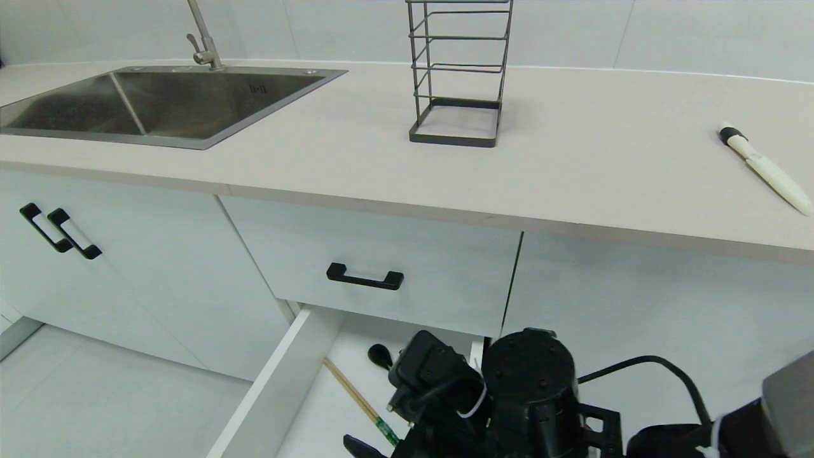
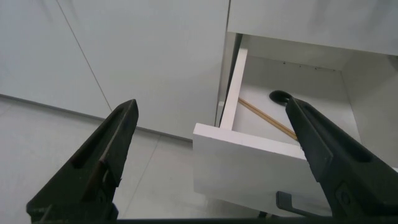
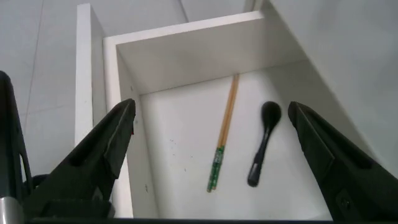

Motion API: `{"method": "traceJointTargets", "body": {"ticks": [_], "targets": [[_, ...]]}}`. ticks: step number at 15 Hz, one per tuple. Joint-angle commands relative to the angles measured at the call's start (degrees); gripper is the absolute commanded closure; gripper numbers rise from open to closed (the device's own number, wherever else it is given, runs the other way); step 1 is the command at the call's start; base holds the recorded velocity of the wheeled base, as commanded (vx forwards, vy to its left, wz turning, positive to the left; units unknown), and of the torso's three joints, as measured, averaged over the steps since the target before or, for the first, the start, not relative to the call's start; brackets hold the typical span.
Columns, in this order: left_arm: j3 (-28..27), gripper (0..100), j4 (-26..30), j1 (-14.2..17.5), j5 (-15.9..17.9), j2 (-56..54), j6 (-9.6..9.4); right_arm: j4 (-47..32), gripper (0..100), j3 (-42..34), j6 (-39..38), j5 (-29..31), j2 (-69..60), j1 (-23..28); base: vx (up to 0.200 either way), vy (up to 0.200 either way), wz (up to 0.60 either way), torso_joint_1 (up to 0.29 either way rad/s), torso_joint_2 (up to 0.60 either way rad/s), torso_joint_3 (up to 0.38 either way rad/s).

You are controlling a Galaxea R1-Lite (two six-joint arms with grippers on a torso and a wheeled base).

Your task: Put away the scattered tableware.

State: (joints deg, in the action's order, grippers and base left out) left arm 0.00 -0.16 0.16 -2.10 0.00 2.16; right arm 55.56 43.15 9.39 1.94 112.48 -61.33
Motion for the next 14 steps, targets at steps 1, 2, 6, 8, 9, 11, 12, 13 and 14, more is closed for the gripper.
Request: {"method": "traceJointTargets", "body": {"ticks": [1,2,6,8,9,11,12,13,14], "targets": [[0.0,0,0.0,0.0,0.0,0.0,0.04,1.2,0,-6.0,0.0,-3.0,-7.2,0.8,0.0,0.0,0.0,0.0,0.0,0.0],[0.0,0,0.0,0.0,0.0,0.0,0.04,2.4,0,-12.7,0.0,-5.6,-12.1,2.4,0.0,0.0,0.0,0.0,0.0,0.0],[0.0,0,0.0,0.1,0.0,0.0,0.04,2.5,0,-24.6,0.4,-14.2,-25.2,11.1,0.0,0.0,0.0,0.0,0.0,0.0],[0.0,0,0.0,0.0,0.0,0.0,0.04,2.1,0,-30.0,0.3,-14.2,-33.2,14.5,0.0,0.0,0.0,0.0,0.0,0.0],[0.0,0,0.0,0.1,0.0,0.0,0.04,1.6,0,-32.9,0.4,-14.3,-38.9,17.2,0.0,0.0,0.0,0.0,0.0,0.0],[0.0,0,0.0,0.0,0.0,0.0,0.04,0.2,0,-33.5,0.4,-15.3,-47.0,20.8,0.0,0.0,0.0,0.0,0.0,0.0],[0.0,0,0.0,0.1,0.0,0.0,0.04,-0.2,0,-33.8,0.3,-15.6,-50.5,22.0,0.0,0.0,0.0,0.0,0.0,0.0],[0.0,0,0.0,0.0,0.0,0.0,0.04,-1.2,0,-35.4,0.3,-16.3,-54.1,23.5,0.0,0.0,0.0,0.0,0.0,0.0],[0.0,0,0.0,0.0,0.0,0.0,0.04,-1.9,0,-38.1,0.3,-17.4,-57.6,24.9,0.0,0.0,0.0,0.0,0.0,0.0]]}}
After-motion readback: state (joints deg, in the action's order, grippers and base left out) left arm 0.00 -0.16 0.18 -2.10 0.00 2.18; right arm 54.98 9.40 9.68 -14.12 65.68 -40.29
